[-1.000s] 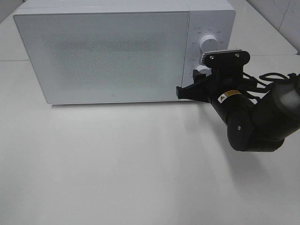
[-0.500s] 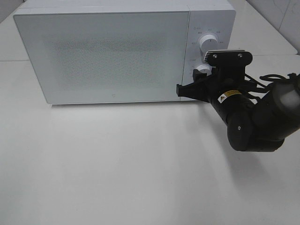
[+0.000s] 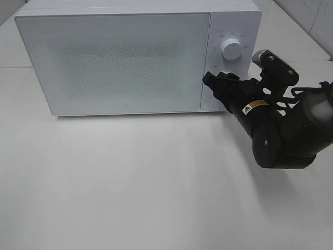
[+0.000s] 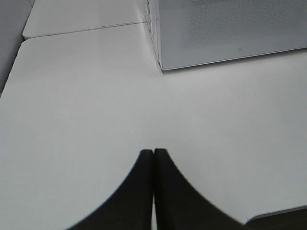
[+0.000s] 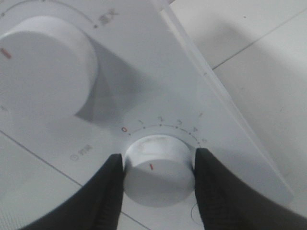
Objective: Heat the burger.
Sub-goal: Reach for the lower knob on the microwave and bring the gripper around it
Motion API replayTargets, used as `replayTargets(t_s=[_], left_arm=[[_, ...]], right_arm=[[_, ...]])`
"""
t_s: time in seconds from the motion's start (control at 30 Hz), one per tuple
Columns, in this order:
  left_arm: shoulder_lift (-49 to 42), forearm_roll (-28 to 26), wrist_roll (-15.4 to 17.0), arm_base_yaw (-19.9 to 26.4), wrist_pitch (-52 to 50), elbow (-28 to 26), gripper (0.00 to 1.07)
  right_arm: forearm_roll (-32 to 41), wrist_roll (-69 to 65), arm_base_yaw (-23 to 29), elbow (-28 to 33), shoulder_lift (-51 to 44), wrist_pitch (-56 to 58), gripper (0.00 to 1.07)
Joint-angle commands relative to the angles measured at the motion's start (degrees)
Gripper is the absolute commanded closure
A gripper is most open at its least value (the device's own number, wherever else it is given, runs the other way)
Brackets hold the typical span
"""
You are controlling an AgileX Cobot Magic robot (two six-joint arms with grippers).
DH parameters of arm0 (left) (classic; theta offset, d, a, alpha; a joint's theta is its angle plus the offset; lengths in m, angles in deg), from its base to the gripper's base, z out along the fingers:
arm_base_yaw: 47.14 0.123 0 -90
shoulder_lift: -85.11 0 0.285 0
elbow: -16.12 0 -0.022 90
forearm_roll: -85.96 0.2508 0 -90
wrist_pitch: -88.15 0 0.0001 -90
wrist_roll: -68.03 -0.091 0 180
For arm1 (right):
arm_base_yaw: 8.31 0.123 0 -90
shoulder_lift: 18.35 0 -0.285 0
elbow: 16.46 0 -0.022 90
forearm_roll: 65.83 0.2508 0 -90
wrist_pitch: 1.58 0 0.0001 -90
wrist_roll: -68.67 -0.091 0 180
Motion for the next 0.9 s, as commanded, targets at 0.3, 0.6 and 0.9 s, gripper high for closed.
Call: replayTargets(t_s=[0.3, 0.6, 0.9], left_arm=[[-1.2, -0.3, -0.1, 0.2, -0.8, 0.2, 1.06], [-1.2, -0.3, -0.1, 0.2, -0.8, 0.2, 1.06], [-1.2, -0.3, -0.1, 0.2, -0.8, 0.2, 1.06]], right_arm=[[-2.1, -33.7, 0.1, -0.6, -0.6, -6.2, 1.07], [-2.1, -56.8, 0.0, -0.6, -0.6, -9.9, 1.07], [-2.1, -54.1, 0.0, -0.6, -0.6, -10.0, 1.07]])
